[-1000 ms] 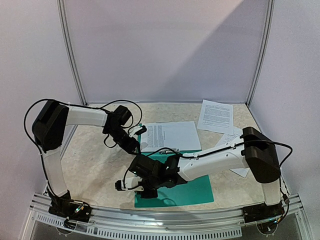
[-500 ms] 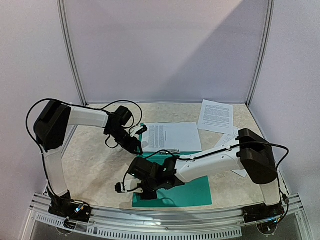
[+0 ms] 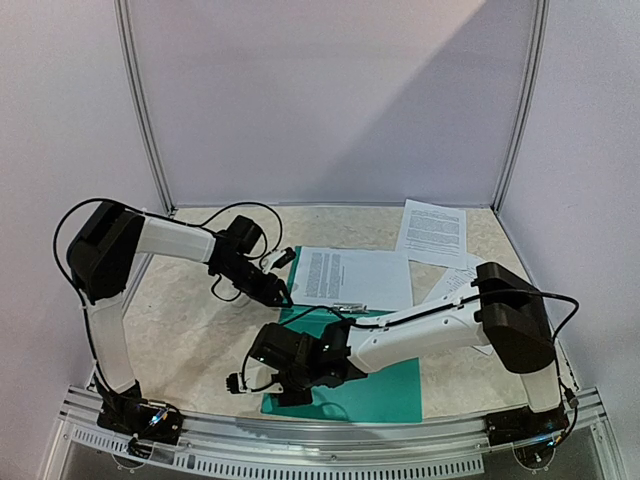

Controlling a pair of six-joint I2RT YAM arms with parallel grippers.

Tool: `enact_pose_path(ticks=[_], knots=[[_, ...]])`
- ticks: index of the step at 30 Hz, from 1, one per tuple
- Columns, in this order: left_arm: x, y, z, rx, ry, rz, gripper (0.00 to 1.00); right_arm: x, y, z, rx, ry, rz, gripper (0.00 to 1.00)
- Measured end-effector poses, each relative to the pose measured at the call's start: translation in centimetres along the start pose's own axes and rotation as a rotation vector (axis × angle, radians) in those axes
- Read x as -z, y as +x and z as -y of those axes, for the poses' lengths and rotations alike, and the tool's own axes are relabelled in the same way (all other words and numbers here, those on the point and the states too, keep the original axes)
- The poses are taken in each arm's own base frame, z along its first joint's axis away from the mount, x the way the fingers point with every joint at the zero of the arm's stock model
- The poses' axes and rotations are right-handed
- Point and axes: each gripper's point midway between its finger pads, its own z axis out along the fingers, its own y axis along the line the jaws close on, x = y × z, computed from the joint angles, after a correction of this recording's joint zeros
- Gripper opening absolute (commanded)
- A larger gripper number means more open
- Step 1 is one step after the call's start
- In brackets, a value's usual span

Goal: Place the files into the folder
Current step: Open the spring clip on the folder at the center of the board.

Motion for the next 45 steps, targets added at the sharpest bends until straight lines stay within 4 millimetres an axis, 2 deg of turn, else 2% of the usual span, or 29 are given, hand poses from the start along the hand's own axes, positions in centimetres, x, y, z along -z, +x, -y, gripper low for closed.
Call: enact_pose_path(ticks=[6,9,11,13,15,18,20,23,25,27,32,37,45], knots=[[-0.1,-0.3,0.2,0.037,0.013,0.054,0.48,1.2,-1.0,0.5,0.003,0.034,0.021,0.16],[0.0,-0.3,0.1,0.048,0.011,0.068,0.48,2.2,-1.3,1.7,-0.042,0.08,0.031,0.22],[0.0,-0.4,-0.1,0.056,0.01,0.074,0.48,3.1,-0.4,3.1,-0.124,0.135,0.02,0.28],[0.1,-0.4,-0.2,0.064,0.011,0.077,0.48,4.3,1.5,5.0,-0.256,0.192,-0.011,0.32],[0.1,-0.5,-0.2,0.067,0.013,0.08,0.48,5.6,4.1,7.6,-0.443,0.246,-0.04,0.38],[0.1,-0.5,-0.2,0.07,0.014,0.082,0.48,8.3,11.3,12.5,-0.807,0.366,-0.102,0.51],[0.1,-0.5,-0.2,0.07,0.015,0.083,0.48,10.1,16.5,14.4,-1.026,0.44,-0.149,0.59],[0.1,-0.5,-0.2,0.069,0.016,0.083,0.48,12.3,23.6,16.0,-1.319,0.539,-0.207,0.62],[0.1,-0.5,-0.1,0.069,0.017,0.083,0.48,13.1,26.9,16.2,-1.462,0.58,-0.226,0.66],[0.1,-0.5,-0.2,0.07,0.017,0.083,0.48,13.2,28.9,16.1,-1.557,0.588,-0.235,0.67],[0.1,-0.5,-0.1,0.069,0.018,0.083,0.48,13.6,30.9,17.6,-1.693,0.59,-0.185,0.67],[0.1,-0.4,-0.2,0.064,0.016,0.079,0.48,12.2,32.2,19.0,-1.748,0.563,-0.175,0.66],[0.4,0.0,-0.2,0.04,0.001,0.075,0.51,9.0,31.5,20.9,-1.738,0.488,-0.169,0.63]])
